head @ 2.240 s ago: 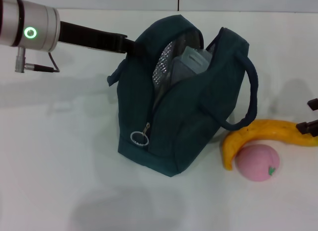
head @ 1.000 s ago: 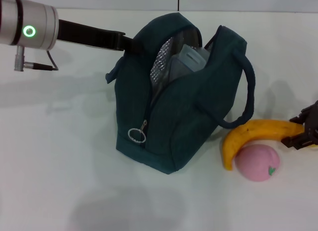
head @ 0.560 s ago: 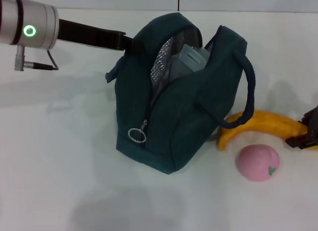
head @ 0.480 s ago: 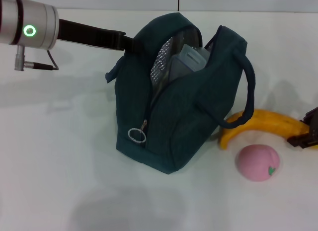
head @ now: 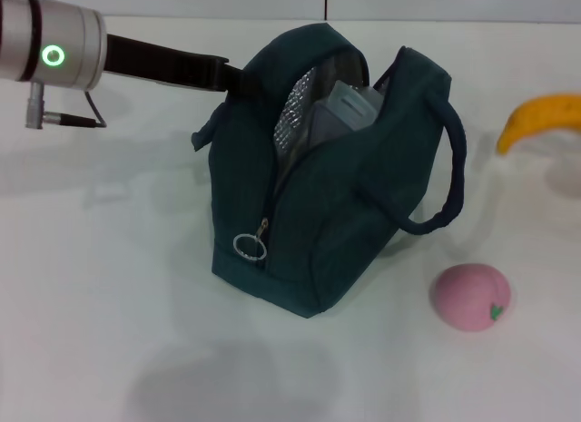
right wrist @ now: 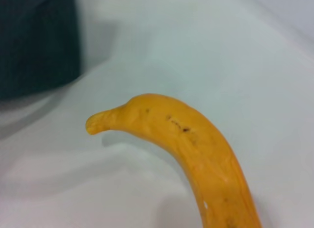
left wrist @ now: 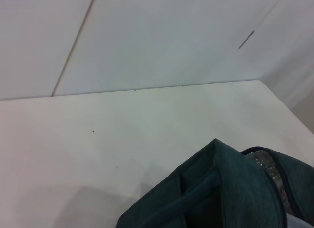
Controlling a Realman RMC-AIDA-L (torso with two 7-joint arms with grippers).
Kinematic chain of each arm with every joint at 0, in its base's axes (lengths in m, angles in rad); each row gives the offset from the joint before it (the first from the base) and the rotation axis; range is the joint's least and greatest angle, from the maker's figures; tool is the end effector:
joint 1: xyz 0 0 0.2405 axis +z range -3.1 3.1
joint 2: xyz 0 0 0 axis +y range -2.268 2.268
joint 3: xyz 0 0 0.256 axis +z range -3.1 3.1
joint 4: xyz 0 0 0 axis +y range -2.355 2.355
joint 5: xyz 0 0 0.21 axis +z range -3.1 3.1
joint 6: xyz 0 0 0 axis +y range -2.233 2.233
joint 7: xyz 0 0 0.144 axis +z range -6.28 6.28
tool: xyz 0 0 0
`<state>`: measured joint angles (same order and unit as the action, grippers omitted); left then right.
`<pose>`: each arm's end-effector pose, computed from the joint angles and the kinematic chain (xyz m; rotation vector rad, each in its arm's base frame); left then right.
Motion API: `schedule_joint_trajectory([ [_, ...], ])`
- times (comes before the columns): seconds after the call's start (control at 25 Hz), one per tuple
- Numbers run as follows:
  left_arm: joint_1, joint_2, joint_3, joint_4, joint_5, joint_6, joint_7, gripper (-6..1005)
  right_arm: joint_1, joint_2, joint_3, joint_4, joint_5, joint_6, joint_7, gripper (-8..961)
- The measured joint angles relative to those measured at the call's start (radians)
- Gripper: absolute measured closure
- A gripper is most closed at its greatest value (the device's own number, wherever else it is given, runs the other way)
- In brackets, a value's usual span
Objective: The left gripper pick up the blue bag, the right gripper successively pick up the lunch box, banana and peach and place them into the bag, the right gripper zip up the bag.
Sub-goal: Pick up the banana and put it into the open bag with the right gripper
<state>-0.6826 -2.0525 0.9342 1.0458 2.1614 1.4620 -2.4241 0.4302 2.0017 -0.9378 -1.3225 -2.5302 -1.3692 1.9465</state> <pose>-0.1767 0.3957 0.0346 -2.5563 -1.2936 -0.3956 0.2849 0.3636 0.1121 -2.3748 0.6317 -0.3108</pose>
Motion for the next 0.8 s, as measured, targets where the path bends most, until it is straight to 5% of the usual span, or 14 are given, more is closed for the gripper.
schedule_joint_trajectory([
  [0.36,-0.009,0.01,0.006,0.004,0.0,0.015,-0.026,935,-0.033,0.015,-0.112,-0.256,0.187,0.099,-0.124,512],
  [0.8,-0.054,0.02,0.008,0.003,0.0,0.02,-0.064,934,0.173,0.011,-0.192,-0.368,0.105,-0.141,-0.198,512],
])
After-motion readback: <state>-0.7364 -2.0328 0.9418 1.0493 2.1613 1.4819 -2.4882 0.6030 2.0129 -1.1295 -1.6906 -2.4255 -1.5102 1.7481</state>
